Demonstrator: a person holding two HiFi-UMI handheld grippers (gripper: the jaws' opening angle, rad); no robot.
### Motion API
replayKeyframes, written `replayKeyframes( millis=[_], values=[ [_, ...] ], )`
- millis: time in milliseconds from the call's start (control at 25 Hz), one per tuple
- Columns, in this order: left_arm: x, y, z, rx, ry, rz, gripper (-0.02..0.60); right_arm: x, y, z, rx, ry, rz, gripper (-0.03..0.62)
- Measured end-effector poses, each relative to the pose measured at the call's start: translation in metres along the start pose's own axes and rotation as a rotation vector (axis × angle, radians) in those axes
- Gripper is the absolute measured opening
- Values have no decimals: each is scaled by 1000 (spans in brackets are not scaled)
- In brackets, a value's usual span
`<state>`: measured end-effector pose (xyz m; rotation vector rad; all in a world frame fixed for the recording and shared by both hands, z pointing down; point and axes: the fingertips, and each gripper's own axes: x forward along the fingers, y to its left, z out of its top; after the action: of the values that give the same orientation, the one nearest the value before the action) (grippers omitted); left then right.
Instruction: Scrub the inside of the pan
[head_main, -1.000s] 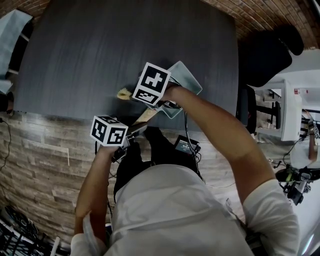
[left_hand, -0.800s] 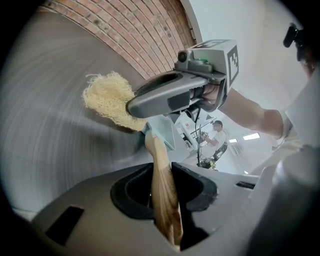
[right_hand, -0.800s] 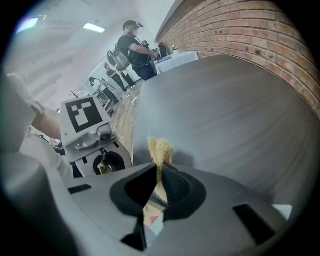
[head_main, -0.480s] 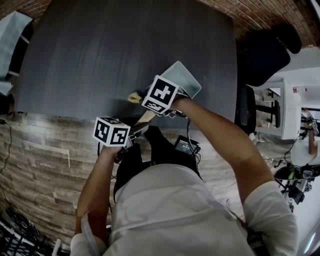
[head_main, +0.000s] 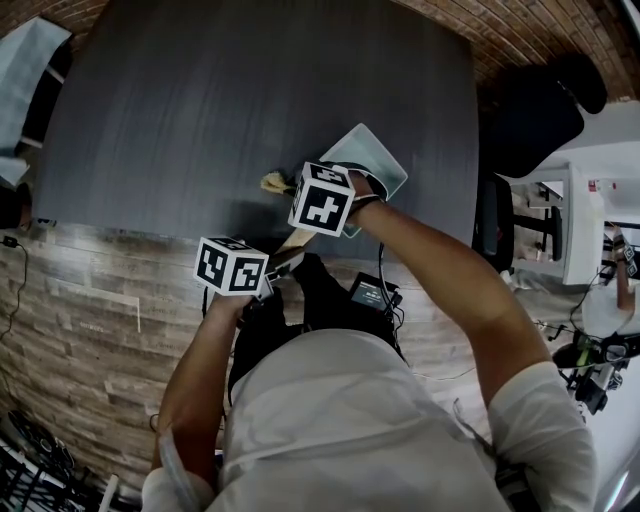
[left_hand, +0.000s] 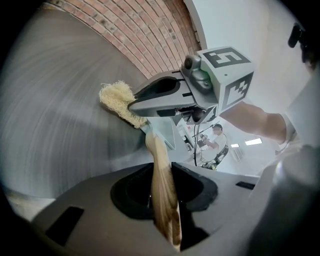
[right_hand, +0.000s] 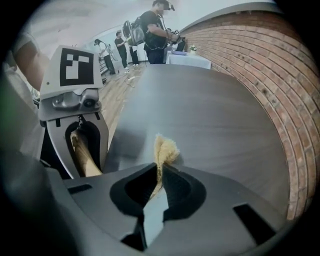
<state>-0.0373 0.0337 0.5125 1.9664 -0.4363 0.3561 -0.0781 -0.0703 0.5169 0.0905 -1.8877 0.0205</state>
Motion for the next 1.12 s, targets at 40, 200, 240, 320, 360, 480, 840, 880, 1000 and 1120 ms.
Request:
replayKeyframes(
  millis=[40,200,240,320,360,480,840,880,1000,1120],
  values=[
    [1,-1,0,-4,-3,-1,115,0,-1,0,-18,1,-11,40],
    [2,-2,1,-19,-13,3,114,-1,-4,11,-58,-25,-52,40],
    [2,-2,0,-22,-16,5,114,-1,-6,15,-66,-35,-67,40],
    [3,-2,-1,-28,-22,9,114,-1,-11,24,-81,-57,-103,38],
    [3,-3,-1,-34,-26,10,114,-3,-15,29,-89,-70,-125,39],
    [4,-4,-3,-52,-46,14,114,-11,-29,45,-99,-115,-199,38],
    [3,-3,-3,-65,-84,43,115,-44,-45,63,29,-238,-270,40],
    [2,-2,-3,-65,-90,49,115,-47,-46,61,41,-246,-277,40],
    [1,1,0,-76,-115,62,115,-57,-47,55,85,-268,-300,40],
    [0,5,5,-86,-138,81,115,-67,-49,45,133,-286,-322,40]
  ],
)
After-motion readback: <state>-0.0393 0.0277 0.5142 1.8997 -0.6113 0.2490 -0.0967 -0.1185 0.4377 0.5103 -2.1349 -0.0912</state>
